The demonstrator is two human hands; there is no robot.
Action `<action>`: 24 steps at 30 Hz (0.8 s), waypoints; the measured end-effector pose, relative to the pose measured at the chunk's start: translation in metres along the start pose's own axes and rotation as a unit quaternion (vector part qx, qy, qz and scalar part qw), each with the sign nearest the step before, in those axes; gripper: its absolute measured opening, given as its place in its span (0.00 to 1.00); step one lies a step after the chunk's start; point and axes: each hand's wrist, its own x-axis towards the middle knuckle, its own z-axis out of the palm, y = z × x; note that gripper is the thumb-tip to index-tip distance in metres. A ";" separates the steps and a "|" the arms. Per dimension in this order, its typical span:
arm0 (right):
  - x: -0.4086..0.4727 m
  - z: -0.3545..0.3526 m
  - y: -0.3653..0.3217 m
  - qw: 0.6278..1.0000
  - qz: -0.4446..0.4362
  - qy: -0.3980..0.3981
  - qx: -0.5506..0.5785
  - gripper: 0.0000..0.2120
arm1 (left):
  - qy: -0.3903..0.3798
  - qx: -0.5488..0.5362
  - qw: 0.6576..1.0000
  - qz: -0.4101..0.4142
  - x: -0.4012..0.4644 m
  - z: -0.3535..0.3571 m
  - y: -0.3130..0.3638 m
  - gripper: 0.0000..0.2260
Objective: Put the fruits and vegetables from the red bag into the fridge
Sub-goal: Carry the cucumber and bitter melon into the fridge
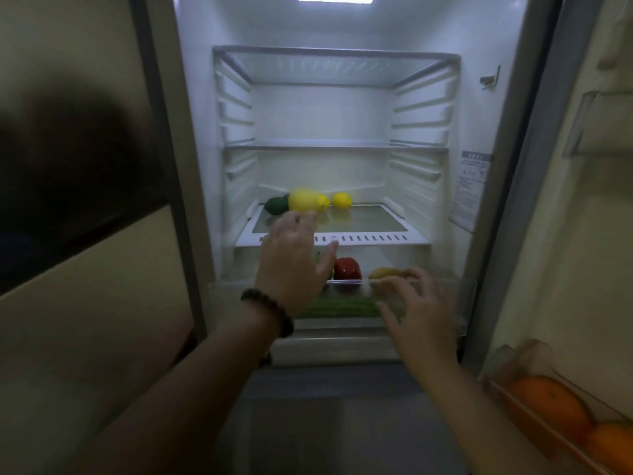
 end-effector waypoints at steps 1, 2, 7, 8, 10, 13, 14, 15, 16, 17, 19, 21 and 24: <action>-0.007 0.000 0.001 1.000 0.002 0.008 0.005 0.19 | 0.037 0.007 0.999 -0.016 -0.017 -0.002 -0.001 0.23; -0.015 0.000 0.001 1.000 0.002 0.019 0.005 0.21 | 0.064 0.018 0.997 -0.033 -0.034 -0.001 -0.002 0.24; -0.051 0.017 0.008 0.996 0.049 0.064 0.030 0.35 | 0.099 0.039 0.981 -0.162 -0.110 0.014 -0.009 0.37; -0.054 0.022 0.009 0.996 0.064 0.058 0.035 0.39 | 0.091 0.034 0.977 -0.192 -0.119 0.019 -0.009 0.40; -0.057 0.031 0.011 0.994 0.091 0.043 0.031 0.46 | 0.066 0.028 0.967 -0.243 -0.127 0.032 -0.010 0.46; -0.049 0.040 0.012 0.990 0.131 0.038 0.039 0.53 | 0.023 0.015 0.951 -0.307 -0.121 0.051 -0.011 0.53; -0.045 0.043 0.012 0.988 0.146 0.036 0.046 0.54 | 0.012 0.012 0.946 -0.325 -0.118 0.057 -0.010 0.55; -0.041 0.046 0.012 0.986 0.156 0.035 0.048 0.54 | 0.005 0.010 0.941 -0.337 -0.114 0.062 -0.010 0.56; -0.037 0.049 0.013 0.985 0.162 0.035 0.047 0.54 | 0.002 0.010 0.940 -0.342 -0.111 0.066 -0.011 0.56; -0.033 0.053 0.014 0.985 0.165 0.035 0.045 0.53 | 0.002 0.009 0.939 -0.343 -0.108 0.070 -0.012 0.57; -0.026 0.060 0.016 0.984 0.169 0.033 0.044 0.53 | 0.003 0.008 0.940 -0.340 -0.104 0.076 -0.017 0.57; -0.020 0.067 0.019 0.984 0.174 0.027 0.041 0.53 | 0.000 0.009 0.942 -0.337 -0.100 0.082 -0.023 0.57; -0.009 0.077 0.021 0.982 0.185 0.018 0.044 0.54 | -0.003 0.001 0.943 -0.332 -0.090 0.092 -0.031 0.57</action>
